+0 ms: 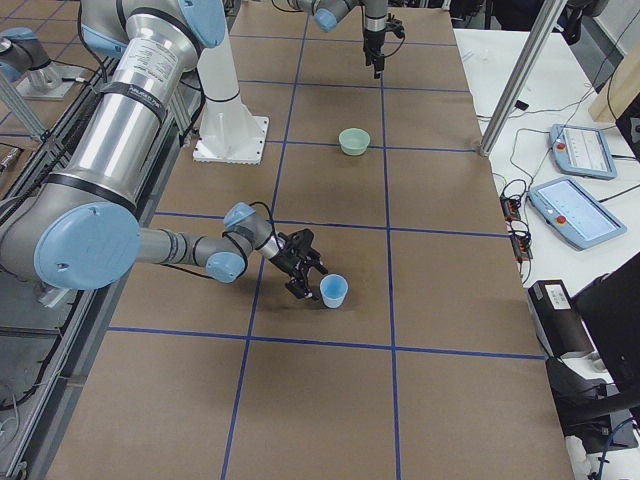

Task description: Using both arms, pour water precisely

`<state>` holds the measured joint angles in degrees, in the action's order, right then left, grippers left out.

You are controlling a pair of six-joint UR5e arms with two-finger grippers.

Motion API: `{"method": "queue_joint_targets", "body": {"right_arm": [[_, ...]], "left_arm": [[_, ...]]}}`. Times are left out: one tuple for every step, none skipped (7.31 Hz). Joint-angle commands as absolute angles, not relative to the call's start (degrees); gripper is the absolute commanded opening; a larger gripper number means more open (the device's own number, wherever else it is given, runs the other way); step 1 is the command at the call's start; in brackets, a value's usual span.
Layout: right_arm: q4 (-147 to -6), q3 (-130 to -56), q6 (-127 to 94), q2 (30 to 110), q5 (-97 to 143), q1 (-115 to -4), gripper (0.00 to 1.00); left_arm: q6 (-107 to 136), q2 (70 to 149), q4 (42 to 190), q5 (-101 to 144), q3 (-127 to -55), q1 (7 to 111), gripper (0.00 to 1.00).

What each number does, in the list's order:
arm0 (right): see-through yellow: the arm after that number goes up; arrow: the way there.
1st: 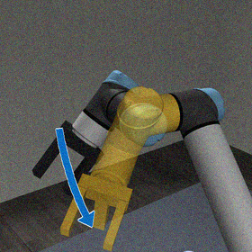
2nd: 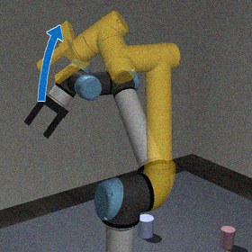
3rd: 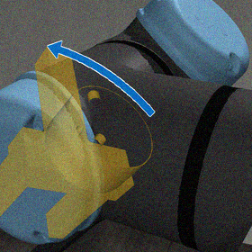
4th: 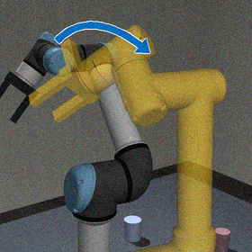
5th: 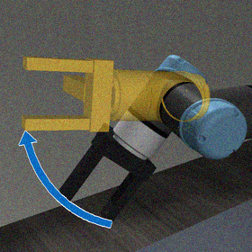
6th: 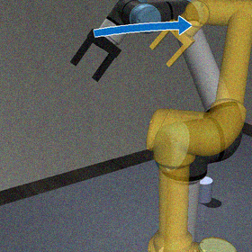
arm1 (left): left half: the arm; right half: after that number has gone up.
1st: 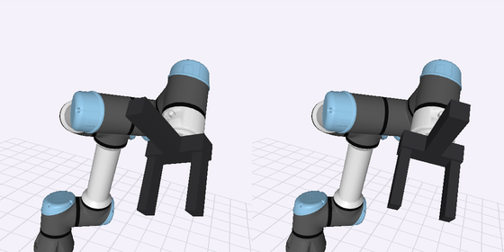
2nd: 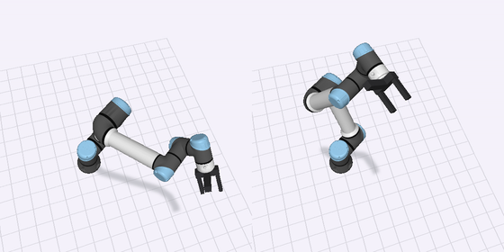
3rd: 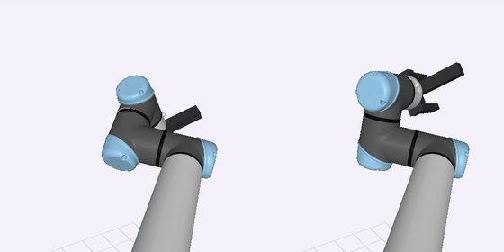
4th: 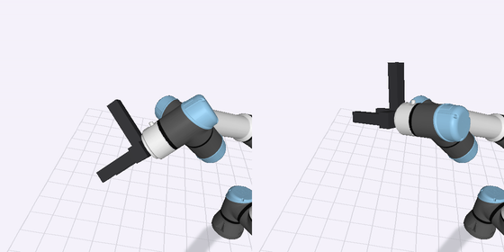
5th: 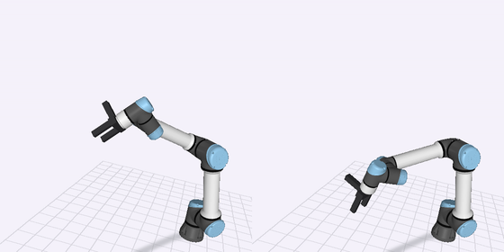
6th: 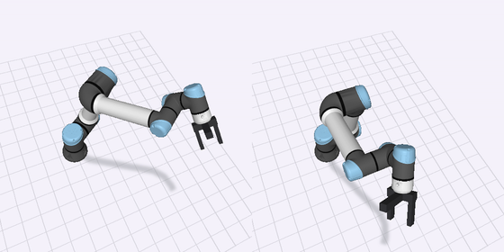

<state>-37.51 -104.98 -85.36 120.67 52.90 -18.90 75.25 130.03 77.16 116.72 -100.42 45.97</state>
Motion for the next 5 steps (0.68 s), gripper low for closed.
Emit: {"method": "queue_joint_targets", "body": {"right_arm": [[-37.2,-102.6,-85.6,119.7,48.5,-17.3,0.99],[-36.9,-100.3,-85.7,118.5,47.6,-17.0,0.99],[-36.9,-99.2,-87.3,117.6,46.2,-16.5,0.99],[-36.9,-99.1,-87.5,117.5,45.4,-15.9,0.99],[-36.9,-99.0,-87.5,117.5,44.9,-15.9,0.99]], "left_arm": [[75.2,129.7,78.0,116.7,-99.9,45.9,1.00],[75.3,129.8,78.0,116.7,-99.4,45.7,1.00],[75.3,129.8,78.0,116.7,-99.4,45.5,1.00],[75.3,129.8,78.0,116.7,-99.3,45.5,1.00],[75.3,129.8,78.0,116.7,-99.2,45.5,1.00]]}}
